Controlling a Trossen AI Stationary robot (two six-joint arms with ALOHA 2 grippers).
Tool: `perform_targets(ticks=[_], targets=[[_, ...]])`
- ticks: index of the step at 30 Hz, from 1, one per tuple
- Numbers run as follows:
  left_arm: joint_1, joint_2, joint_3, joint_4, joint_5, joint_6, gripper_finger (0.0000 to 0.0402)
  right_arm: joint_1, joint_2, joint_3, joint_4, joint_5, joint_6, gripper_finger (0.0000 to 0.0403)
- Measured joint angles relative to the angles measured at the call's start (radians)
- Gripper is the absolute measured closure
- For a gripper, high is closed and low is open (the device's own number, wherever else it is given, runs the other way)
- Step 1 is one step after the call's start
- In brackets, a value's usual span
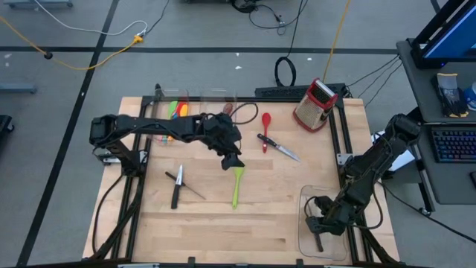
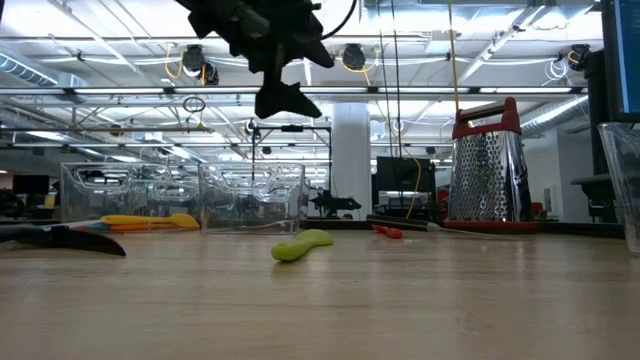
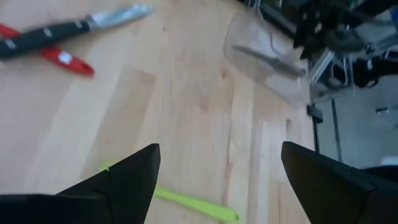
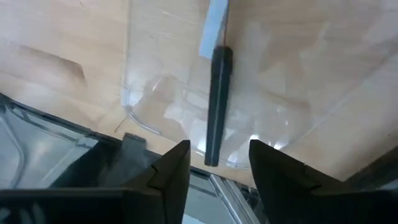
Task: Pick & Place Kitchen Items
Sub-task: Put the knife into the bottom transparent bin
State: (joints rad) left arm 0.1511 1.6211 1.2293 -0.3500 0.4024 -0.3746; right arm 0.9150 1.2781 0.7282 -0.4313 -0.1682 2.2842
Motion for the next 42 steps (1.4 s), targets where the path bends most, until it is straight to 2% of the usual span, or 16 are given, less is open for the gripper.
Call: perform_targets(ticks=[5,14,19,22,26,28,31,35,39,42], targets=[[-0.046,0.000,0.000,-0.110,0.001,-0.034,0.0045,0.003,-0.017,0.000,0.001,0.093,-0.026,0.0237],[-0.152,0.000,0.000,-0.416,0.000,-0.224,0.0023,0.003,-0.108,0.000,-0.001,0.104,-0.094,0.0249],[-0.216,0.000,0.000,-0.625,-0.005,-0.311,0.0014,0.003,-0.179,0.000,0.000,0.205,-0.183,0.0247],[-0.255,0.000,0.000,-0.756,-0.048,-0.382,0.0015,0.003,-0.221,0.000,0.000,0.261,-0.257,0.0246],[-0.303,0.000,0.000,-0.898,-0.159,-0.480,0.0017,0.003,-0.271,0.000,0.000,0.324,-0.359,0.0246],[-0.325,0.000,0.000,-0.931,-0.198,-0.499,0.0014,0.003,-0.292,0.000,0.000,0.345,-0.402,0.0246],[-0.352,0.000,0.000,-0.943,-0.203,-0.519,0.0008,0.003,-0.315,0.000,0.001,0.361,-0.471,0.0246],[-0.395,0.000,0.000,-0.949,-0.231,-0.648,0.0002,0.003,-0.329,0.000,0.001,0.377,-0.540,0.0246],[-0.445,0.000,0.000,-0.963,-0.307,-0.779,0.0004,0.003,-0.332,0.000,0.003,0.377,-0.577,0.0246],[-0.475,0.000,0.000,-0.986,-0.329,-0.831,0.0004,0.003,-0.332,0.000,0.009,0.375,-0.595,0.0246]])
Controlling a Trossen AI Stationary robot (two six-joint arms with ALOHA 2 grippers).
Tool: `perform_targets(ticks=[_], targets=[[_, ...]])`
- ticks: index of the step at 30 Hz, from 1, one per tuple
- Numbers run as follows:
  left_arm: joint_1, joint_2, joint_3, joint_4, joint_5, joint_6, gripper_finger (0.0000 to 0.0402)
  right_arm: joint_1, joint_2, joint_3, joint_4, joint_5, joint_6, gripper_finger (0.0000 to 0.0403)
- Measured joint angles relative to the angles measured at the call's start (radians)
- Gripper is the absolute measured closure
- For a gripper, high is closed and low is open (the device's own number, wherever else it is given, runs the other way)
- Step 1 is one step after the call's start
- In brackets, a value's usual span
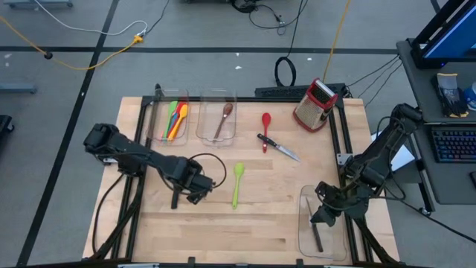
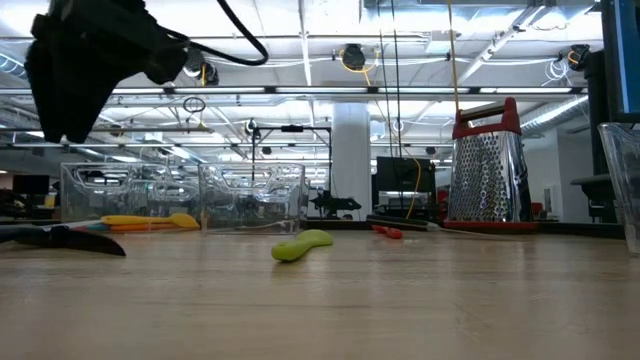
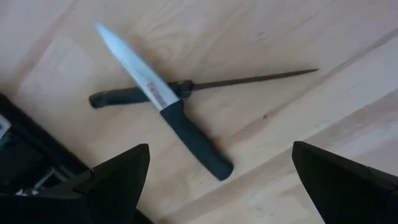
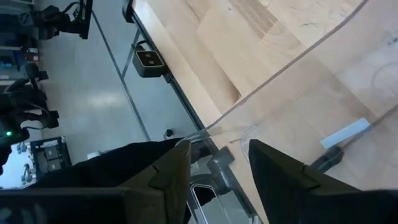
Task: Pick & Place Kitchen Items
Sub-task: Put the knife into the bottom transparent bin
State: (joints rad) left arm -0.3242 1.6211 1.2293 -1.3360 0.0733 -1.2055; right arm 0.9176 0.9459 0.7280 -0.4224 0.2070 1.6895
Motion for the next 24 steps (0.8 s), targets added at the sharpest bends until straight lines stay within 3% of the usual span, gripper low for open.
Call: perform_targets(ticks=[7,13,24], targets=[[-0.051,-0.001,-0.008,-0.004,-0.004,-0.074,0.0004,0.000,0.000,0.000,0.021,0.001,-0.008,0.0246],[-0.074,-0.001,-0.096,0.026,0.017,-0.133,0.0004,0.000,0.000,0.000,0.060,0.002,-0.034,0.0246],[-0.093,-0.001,-0.259,0.244,0.038,-0.197,0.0005,0.000,0.000,0.000,0.060,0.002,-0.024,0.0246]])
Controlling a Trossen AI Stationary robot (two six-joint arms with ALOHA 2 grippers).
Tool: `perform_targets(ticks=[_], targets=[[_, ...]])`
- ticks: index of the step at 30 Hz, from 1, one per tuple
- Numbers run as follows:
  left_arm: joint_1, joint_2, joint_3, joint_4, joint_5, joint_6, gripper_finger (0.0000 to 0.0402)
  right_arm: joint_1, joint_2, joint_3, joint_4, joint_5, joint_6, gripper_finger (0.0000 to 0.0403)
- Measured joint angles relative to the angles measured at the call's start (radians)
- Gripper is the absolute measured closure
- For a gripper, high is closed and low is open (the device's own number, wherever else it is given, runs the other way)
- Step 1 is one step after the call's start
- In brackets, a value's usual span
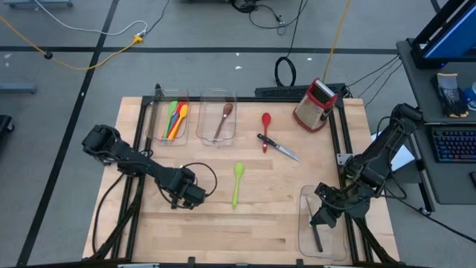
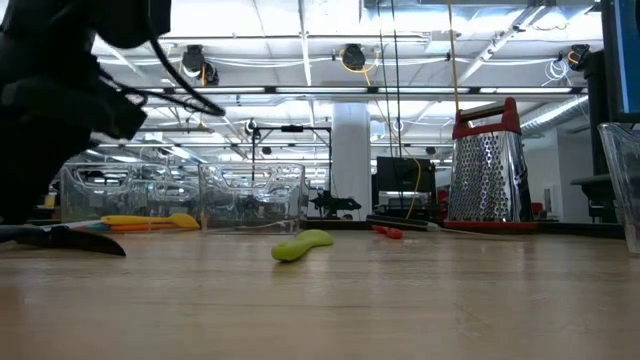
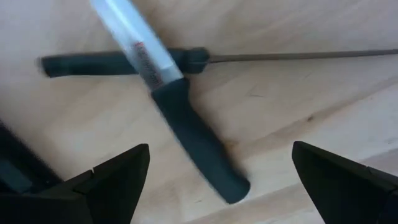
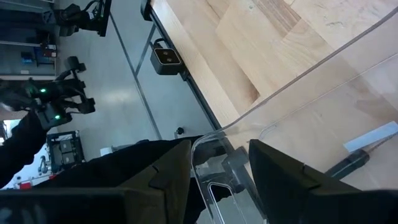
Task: Pick & Place Kitchen Items
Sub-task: Put the knife into the bottom transparent bin
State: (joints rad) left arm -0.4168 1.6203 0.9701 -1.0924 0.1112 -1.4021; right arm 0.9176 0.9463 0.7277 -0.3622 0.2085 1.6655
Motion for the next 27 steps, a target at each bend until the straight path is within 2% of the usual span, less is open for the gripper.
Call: perform_targets(ticks=[10,16,19,27], targets=[[0.001,-0.006,-0.169,0.215,0.090,-0.005,0.0005,0.000,0.000,0.000,0.014,0.009,0.022,0.0246],[0.002,-0.007,-0.200,0.286,0.096,0.033,0.0014,-0.002,0.000,0.000,0.014,0.034,0.028,0.0246],[0.002,-0.006,-0.200,0.287,0.095,0.043,0.0047,-0.002,0.000,0.000,0.014,0.035,0.045,0.0246],[0.001,-0.005,-0.200,0.289,0.099,0.055,0.0185,-0.002,0.000,0.000,0.014,0.080,0.047,0.0246]])
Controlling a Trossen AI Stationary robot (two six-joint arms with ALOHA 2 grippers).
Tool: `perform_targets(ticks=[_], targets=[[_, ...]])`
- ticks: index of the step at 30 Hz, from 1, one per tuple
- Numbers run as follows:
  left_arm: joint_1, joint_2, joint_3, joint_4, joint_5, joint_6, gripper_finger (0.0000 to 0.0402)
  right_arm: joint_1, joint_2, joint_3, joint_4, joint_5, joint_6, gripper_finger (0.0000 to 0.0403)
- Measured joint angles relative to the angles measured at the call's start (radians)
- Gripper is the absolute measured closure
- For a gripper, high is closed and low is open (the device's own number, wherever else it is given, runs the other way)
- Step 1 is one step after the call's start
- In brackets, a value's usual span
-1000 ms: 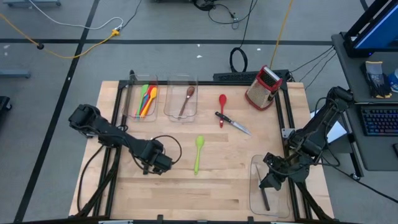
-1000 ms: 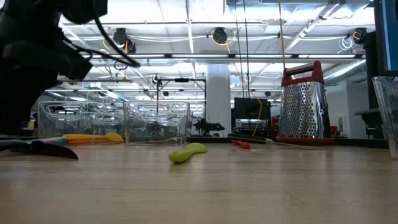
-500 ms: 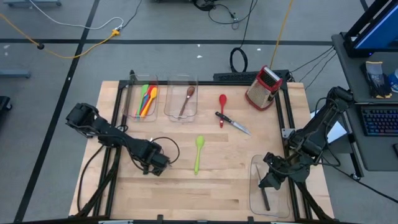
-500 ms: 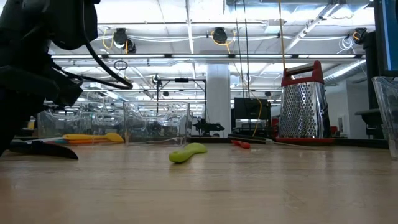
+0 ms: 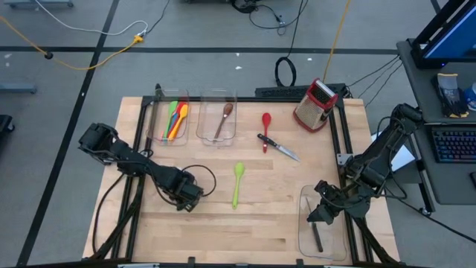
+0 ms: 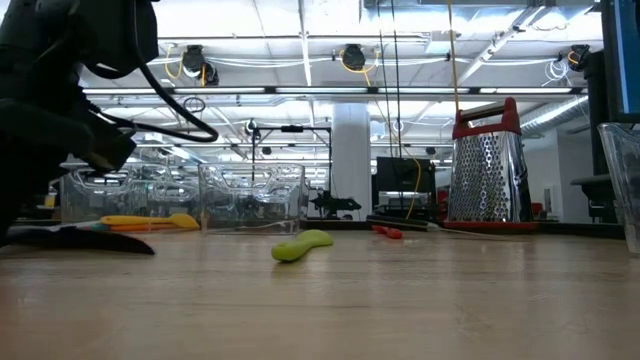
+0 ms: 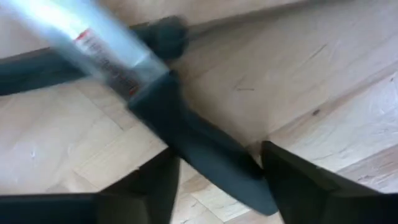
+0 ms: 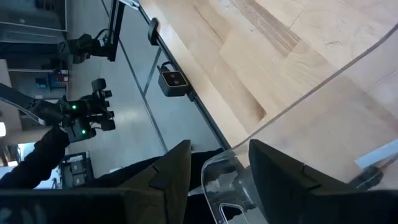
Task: Pick & Place Kitchen Items
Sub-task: Put the knife into the bottom transparent bin
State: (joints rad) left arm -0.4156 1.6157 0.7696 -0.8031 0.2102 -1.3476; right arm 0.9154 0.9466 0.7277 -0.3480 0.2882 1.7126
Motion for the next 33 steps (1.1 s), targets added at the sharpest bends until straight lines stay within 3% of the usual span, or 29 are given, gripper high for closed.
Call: perform_targets(ticks=[8,16,21,25,29,33], targets=[[0.000,0.001,0.001,-0.008,0.008,-0.010,0.0319,0.000,0.000,0.000,0.000,0.000,-0.003,0.0246],[-0.005,-0.040,0.004,-0.031,0.001,-0.034,0.0319,0.000,0.000,0.000,0.001,-0.001,-0.017,0.0246],[-0.015,-0.158,-0.003,-0.107,-0.012,-0.118,0.0319,0.000,0.000,0.000,0.006,-0.001,-0.032,0.0246],[-0.025,-0.285,0.001,-0.068,-0.050,-0.206,0.0319,0.000,0.000,0.000,0.008,-0.001,-0.061,0.0246],[-0.035,-0.416,0.001,0.091,-0.174,-0.271,0.0319,0.000,0.000,0.000,0.008,0.010,-0.106,0.0246],[-0.037,-0.513,0.003,0.302,-0.389,-0.252,0.0319,0.000,0.000,0.000,0.014,0.075,-0.178,0.0245]])
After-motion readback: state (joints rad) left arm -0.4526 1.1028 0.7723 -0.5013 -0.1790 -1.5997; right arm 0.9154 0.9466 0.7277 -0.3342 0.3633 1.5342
